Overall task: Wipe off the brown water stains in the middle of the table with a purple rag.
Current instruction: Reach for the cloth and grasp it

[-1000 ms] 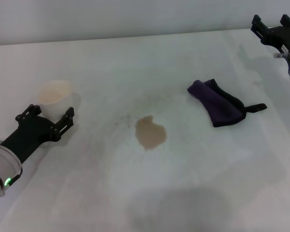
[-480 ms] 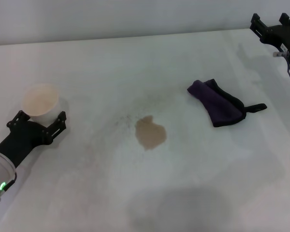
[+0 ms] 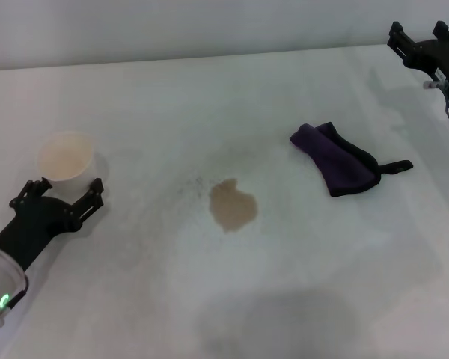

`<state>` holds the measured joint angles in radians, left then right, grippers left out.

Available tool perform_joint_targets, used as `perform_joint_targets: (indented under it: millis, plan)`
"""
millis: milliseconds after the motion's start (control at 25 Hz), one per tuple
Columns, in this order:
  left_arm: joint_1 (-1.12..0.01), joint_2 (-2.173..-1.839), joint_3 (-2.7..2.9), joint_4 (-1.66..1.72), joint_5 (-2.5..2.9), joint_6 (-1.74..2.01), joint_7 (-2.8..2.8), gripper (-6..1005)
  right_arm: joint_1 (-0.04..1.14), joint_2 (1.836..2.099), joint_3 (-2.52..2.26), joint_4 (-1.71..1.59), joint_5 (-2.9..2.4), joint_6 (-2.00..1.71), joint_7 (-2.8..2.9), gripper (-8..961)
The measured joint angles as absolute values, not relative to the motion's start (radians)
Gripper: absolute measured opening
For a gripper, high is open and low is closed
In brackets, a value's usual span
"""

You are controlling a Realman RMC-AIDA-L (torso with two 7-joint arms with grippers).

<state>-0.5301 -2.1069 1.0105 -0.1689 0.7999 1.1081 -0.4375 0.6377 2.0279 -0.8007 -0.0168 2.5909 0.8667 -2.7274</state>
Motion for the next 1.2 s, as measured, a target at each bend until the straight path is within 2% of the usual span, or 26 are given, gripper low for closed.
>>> perform_joint_targets:
  millis: [480,760,1000,1200]
  plan:
    - [-0.411,-2.104,0.993,-0.189,0.799,1.275,-0.436,891,0.647,2.027,-0.818,-0.020,2.580,0.857,-2.640,725]
    - [-0.343,-2.097,0.880,-0.188,0.793,1.326,-0.432,887,0.650,2.018,-1.115,-0.177,2.453,0.708,-2.382,721]
    - [-0.303,-2.091,0.820,-0.138,0.744,1.315,-0.429,887,0.642,1.990,-1.410,-0.428,2.245,0.505,-2.022,718]
    - [-0.304,-2.086,0.819,-0.117,0.686,1.305,-0.427,888,0.658,1.957,-1.481,-0.612,1.787,0.493,-1.567,715]
